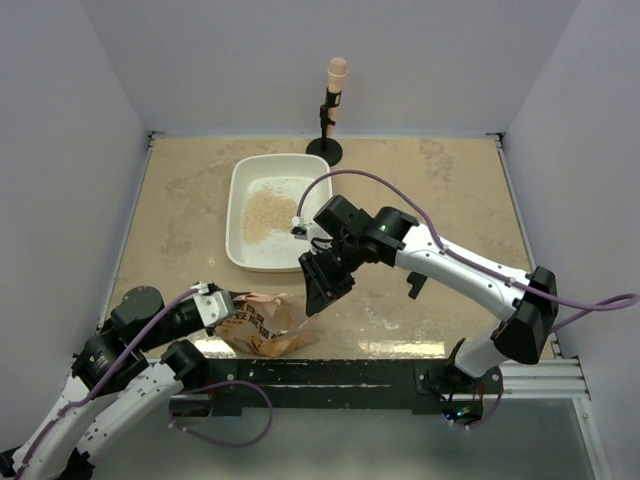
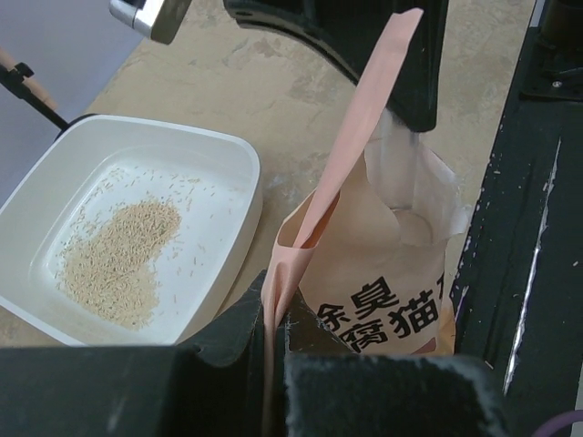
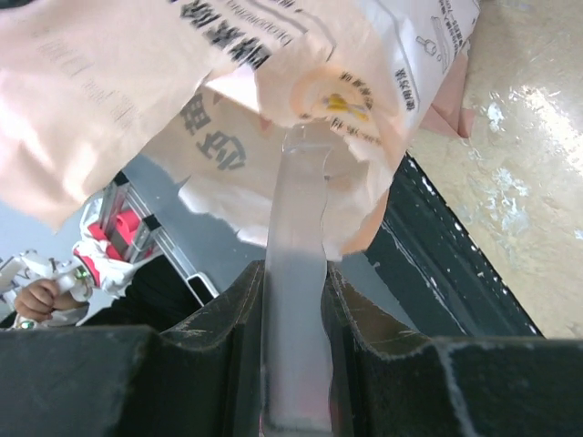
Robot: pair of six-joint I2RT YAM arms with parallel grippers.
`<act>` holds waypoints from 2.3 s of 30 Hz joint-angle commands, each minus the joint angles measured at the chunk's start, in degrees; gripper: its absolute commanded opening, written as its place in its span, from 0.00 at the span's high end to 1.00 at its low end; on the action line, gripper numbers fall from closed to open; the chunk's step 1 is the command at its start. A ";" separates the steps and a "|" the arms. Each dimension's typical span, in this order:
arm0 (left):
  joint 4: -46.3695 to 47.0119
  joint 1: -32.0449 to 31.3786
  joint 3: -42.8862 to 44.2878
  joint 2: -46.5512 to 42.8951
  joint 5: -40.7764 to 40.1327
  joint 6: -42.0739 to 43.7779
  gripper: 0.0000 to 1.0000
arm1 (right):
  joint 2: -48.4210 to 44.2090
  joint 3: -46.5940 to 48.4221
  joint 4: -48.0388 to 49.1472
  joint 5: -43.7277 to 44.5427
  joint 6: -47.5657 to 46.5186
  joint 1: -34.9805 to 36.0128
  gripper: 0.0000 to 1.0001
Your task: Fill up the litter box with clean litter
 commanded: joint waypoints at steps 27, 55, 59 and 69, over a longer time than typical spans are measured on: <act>10.76 0.01 1.74 -0.16 7.07 -2.97 1.00 | -6.26 -43.23 75.20 -0.26 32.43 9.40 1.00; 9.44 0.10 4.29 -6.84 1.98 -3.06 1.00 | -27.46 -72.07 114.90 2.73 53.16 6.85 1.00; 9.09 0.10 4.21 -7.10 1.71 -3.59 1.00 | -29.47 -74.79 118.44 5.55 55.11 6.50 1.00; 8.92 0.28 4.73 -6.75 0.92 -3.94 1.00 | -39.40 -76.38 111.42 5.46 55.46 3.34 1.00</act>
